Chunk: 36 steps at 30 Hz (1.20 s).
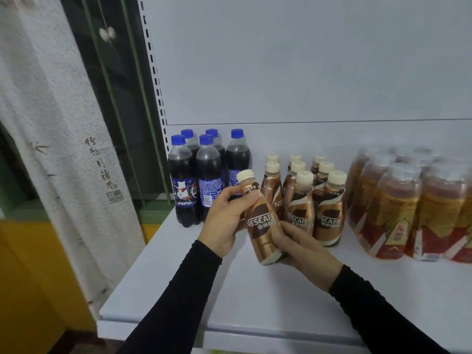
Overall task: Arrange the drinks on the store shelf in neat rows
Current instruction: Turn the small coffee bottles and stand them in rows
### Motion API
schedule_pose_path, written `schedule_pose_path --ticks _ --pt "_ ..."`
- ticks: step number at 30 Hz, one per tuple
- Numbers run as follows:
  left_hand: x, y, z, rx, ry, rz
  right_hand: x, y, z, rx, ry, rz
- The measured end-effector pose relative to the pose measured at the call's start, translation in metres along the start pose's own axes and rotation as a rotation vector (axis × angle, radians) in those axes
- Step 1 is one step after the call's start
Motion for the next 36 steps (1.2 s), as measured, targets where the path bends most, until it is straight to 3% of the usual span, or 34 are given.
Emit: schedule_pose_path --ticks 5,15,22,31,36 --pt "0.001 -0.001 0.001 0.029 -0.005 -0.021 0.001 0.005 0.002 -0.177 -0.078 0.056" --pt "0.000 -0.002 -0.003 0.018 0.122 0.063 -0.001 -0.001 0.001 0.156 -0.035 -0.023" --pt "-0.001 -0.004 0.003 0.042 0.037 0.018 -0.003 0.011 -0.003 -0.307 -0.103 0.054" --pt "-0.002 -0.003 0.000 -0.046 0.101 0.087 -0.003 0.002 -0.001 -0.009 -0.083 0.027" --pt "-0.002 -0.004 0.002 -0.031 0.056 0.033 -0.004 0.005 -0.003 -0.119 -0.077 0.068"
Point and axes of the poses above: each hand's wrist, its own x-axis towards the middle knuckle, its own z-axis out of the back of the hand, y = z × x, the point moved 7 cm from there along x, towards the middle knuckle, and after that the axes turned 9 degrees about -x, right-handed, at the moved point
